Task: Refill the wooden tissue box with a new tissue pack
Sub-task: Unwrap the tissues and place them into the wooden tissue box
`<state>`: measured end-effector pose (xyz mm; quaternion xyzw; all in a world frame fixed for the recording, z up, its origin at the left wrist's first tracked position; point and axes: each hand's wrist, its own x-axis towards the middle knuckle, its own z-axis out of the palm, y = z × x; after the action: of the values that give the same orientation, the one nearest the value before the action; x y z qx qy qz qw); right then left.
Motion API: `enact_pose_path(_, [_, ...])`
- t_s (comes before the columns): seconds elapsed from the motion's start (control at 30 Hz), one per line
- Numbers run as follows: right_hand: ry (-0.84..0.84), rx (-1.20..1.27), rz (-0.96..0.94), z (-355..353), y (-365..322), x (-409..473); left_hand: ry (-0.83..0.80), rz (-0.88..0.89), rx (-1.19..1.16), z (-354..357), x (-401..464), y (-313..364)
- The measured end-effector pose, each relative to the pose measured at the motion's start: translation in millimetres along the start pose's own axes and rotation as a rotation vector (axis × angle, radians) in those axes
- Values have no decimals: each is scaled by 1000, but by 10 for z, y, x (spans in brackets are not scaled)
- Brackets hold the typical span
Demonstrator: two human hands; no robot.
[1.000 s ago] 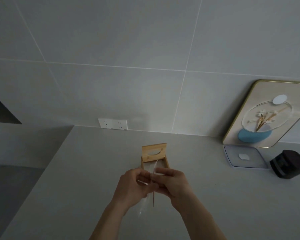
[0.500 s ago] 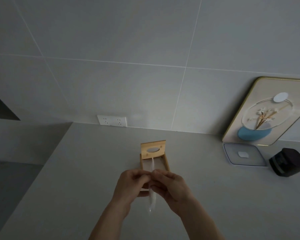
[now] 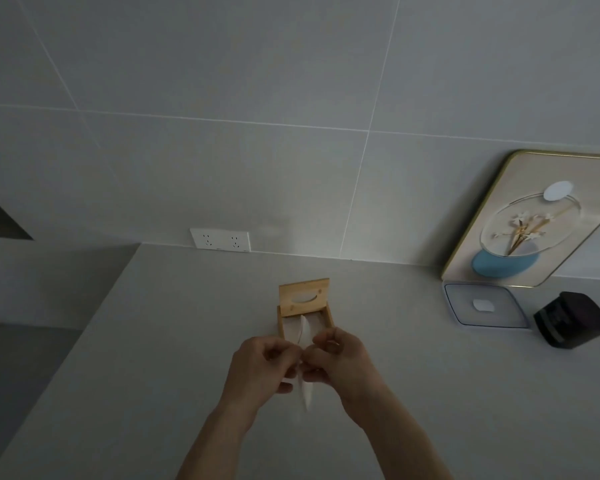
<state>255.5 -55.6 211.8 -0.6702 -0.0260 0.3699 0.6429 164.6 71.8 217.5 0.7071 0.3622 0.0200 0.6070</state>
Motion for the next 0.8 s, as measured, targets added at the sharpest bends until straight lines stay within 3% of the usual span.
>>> enact_pose_path(0.2, [109,-244,-98,56,76,46,69,58,194,52,27,-5])
enact_pose_path(0.37, [207,-506,-196,131,93,75,103,36,187,95,31,9])
enact_pose_path(0.47, [235,-550,-208,178,83,57,131,26,256,76,17,12])
enact_pose_path(0.57, [331,-598,-207,-2,34,68,276,-11,392,-160,67,-84])
enact_pose_path(0.8, [253,-489,-142,-11,4,93,185,-40,361,-262,76,-89])
